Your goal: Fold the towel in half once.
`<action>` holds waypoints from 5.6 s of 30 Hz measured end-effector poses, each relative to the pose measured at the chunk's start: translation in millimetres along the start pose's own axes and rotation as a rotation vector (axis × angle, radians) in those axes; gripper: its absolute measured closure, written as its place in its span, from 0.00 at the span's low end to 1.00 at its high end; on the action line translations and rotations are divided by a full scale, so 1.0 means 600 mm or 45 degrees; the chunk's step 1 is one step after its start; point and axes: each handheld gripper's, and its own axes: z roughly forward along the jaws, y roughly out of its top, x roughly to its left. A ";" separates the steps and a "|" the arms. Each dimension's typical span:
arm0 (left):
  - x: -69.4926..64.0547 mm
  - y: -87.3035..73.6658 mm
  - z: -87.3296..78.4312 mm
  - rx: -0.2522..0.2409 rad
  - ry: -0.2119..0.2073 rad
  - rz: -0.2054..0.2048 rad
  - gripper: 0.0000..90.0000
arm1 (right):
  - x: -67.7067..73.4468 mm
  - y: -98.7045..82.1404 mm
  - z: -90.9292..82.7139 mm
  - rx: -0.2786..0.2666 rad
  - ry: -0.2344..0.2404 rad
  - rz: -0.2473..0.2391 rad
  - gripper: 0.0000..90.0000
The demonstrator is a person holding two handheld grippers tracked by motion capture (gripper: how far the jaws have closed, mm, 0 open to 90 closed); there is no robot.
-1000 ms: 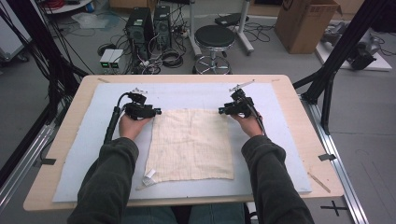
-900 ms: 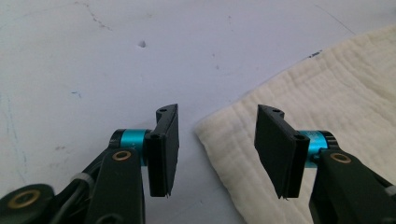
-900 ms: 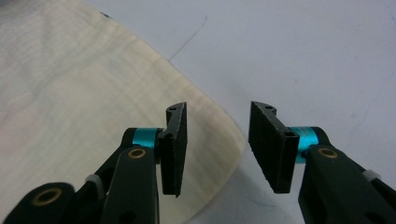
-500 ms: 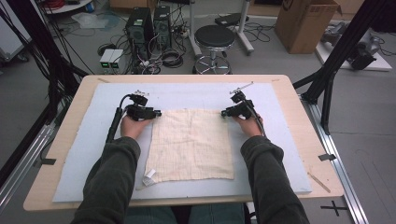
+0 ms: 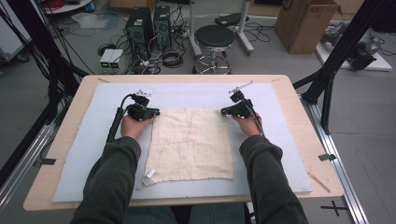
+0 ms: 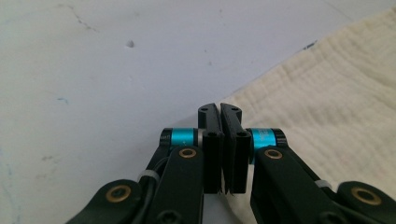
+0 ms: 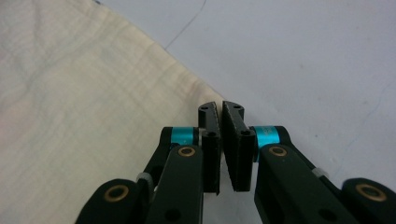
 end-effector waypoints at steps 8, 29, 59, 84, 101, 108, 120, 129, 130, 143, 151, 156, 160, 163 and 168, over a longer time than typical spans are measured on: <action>0.008 0.009 -0.027 -0.073 -0.009 -0.009 0.97 | 0.001 0.008 -0.021 -0.082 0.005 -0.013 0.96; -0.018 -0.005 -0.097 -0.176 -0.055 0.092 0.97 | 0.030 0.008 -0.082 -0.210 0.101 -0.085 0.96; -0.089 -0.057 -0.197 -0.251 -0.120 0.299 0.97 | 0.107 -0.062 -0.167 -0.290 0.189 -0.239 0.96; -0.130 -0.129 -0.223 -0.186 -0.159 0.387 0.97 | 0.148 -0.129 -0.179 -0.256 0.221 -0.300 0.96; -0.146 -0.171 -0.231 -0.150 -0.197 0.410 0.97 | 0.162 -0.161 -0.180 -0.244 0.240 -0.302 0.96; -0.153 -0.182 -0.239 -0.152 -0.211 0.419 0.97 | 0.168 -0.174 -0.178 -0.238 0.248 -0.303 0.96; -0.168 -0.208 -0.244 -0.089 -0.250 0.463 0.96 | 0.182 -0.196 -0.171 -0.201 0.272 -0.313 0.96; -0.175 -0.218 -0.254 -0.082 -0.289 0.466 0.81 | 0.193 -0.217 -0.169 -0.166 0.347 -0.334 0.90; -0.174 -0.217 -0.258 -0.099 -0.295 0.453 0.78 | 0.195 -0.219 -0.172 -0.160 0.364 -0.324 0.87; -0.161 -0.204 -0.225 -0.066 -0.322 0.395 0.77 | 0.200 -0.220 -0.152 -0.125 0.395 -0.366 0.75; -0.172 -0.221 -0.215 0.040 -0.404 0.465 0.77 | 0.205 -0.233 -0.135 -0.089 0.391 -0.418 0.72; -0.169 -0.223 -0.216 0.040 -0.413 0.448 0.75 | 0.208 -0.238 -0.134 -0.076 0.377 -0.447 0.72; -0.169 -0.223 -0.215 0.039 -0.397 0.456 0.78 | 0.212 -0.240 -0.132 -0.051 0.343 -0.481 0.75; -0.168 -0.222 -0.215 0.040 -0.377 0.439 0.86 | 0.216 -0.240 -0.131 -0.048 0.336 -0.501 0.83; -0.169 -0.220 -0.216 0.035 -0.359 0.467 0.97 | 0.214 -0.239 -0.131 -0.048 0.349 -0.495 0.95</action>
